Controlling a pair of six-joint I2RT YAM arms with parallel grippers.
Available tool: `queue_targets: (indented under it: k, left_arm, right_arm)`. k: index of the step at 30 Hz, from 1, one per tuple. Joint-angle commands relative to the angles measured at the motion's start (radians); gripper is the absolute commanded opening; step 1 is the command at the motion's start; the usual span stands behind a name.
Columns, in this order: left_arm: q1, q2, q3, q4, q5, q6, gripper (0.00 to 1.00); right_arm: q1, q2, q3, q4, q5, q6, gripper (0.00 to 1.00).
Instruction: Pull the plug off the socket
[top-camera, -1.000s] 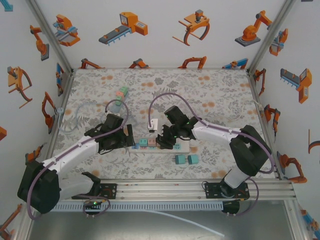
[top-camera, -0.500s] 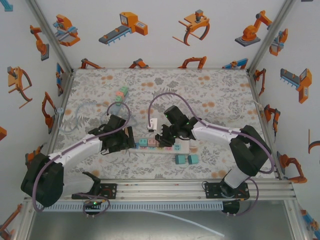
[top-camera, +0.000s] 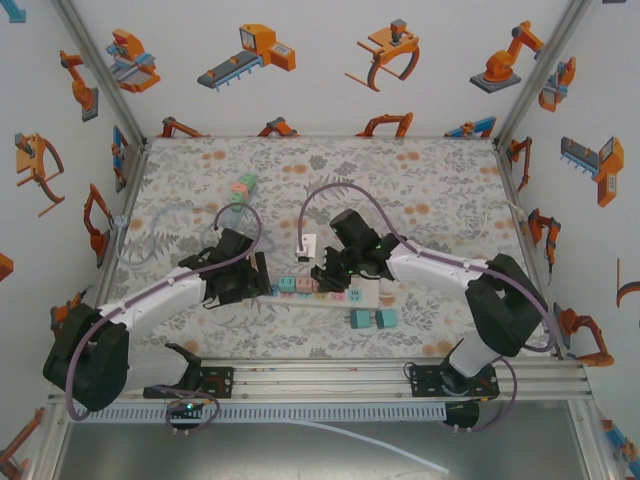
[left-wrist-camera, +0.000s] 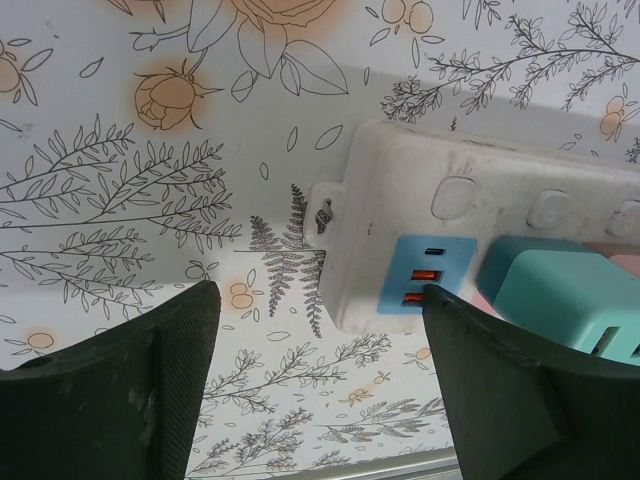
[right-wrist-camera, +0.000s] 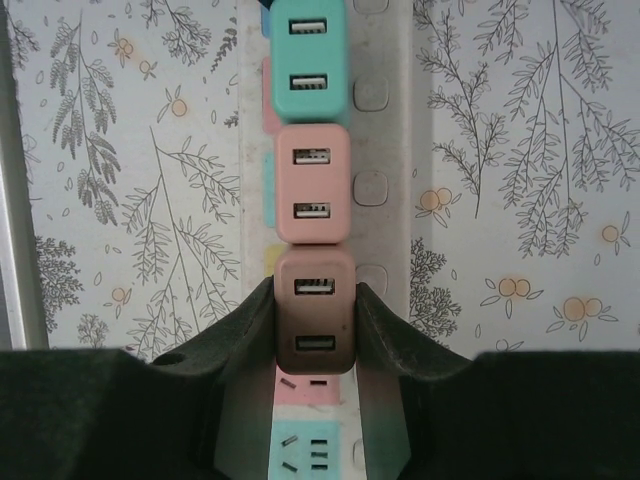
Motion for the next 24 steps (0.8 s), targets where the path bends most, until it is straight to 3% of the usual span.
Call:
queue_targets:
  k: [1,11,20,24]
  left_arm:
    - [-0.007,0.059,-0.036,-0.028,-0.088,-0.016,0.75]
    - [-0.008,-0.007,-0.013,-0.056,-0.107,-0.01,0.76]
    - [-0.008,-0.136,0.073,-0.145,-0.119,0.025,0.79]
    - [-0.008,-0.203,0.117,-0.175,-0.102,0.09,0.81]
  right_arm:
    - [0.011,-0.069,-0.008,0.102,-0.078,0.004,0.16]
    - [0.011,-0.183,-0.042,0.158,-0.059,0.026,0.16]
    - [0.011,-0.368,-0.098,0.292,0.015,0.221,0.16]
    - [0.011,-0.476,-0.151,0.367,0.139,0.384,0.15]
